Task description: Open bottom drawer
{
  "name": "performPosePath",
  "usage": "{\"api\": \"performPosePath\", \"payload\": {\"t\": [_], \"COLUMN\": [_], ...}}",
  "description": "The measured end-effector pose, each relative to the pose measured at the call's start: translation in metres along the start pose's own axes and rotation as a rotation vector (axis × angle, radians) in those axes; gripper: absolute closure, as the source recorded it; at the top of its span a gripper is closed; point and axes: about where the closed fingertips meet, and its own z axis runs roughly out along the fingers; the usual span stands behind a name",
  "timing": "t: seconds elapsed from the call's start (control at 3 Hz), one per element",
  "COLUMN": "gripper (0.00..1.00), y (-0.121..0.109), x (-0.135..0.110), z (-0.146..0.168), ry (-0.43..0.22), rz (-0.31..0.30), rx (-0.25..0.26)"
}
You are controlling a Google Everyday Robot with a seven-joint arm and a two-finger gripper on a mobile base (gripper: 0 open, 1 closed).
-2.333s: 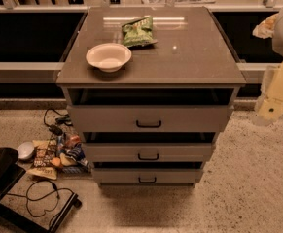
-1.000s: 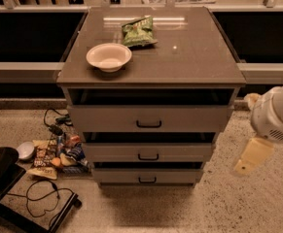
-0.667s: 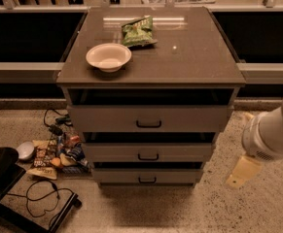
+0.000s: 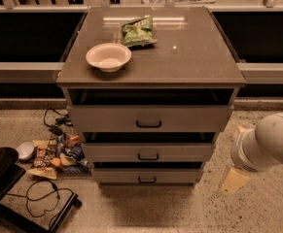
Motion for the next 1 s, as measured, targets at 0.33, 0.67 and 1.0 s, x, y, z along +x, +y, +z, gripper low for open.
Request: {"api": "performPosePath", "payload": {"t": [0.33,0.67,1.0], "gripper": [0.00,0.00,0.00], "y": [-0.002,-0.004,-0.011], "x": [-0.003,-0.016,-0.022], "z": [-0.001,0.073,0.135], "ry": [0.013,0.056,0.075], "rz": [-0.006,-0.073,-0.165], "rx": [0.014,-0.026,-0.026]}}
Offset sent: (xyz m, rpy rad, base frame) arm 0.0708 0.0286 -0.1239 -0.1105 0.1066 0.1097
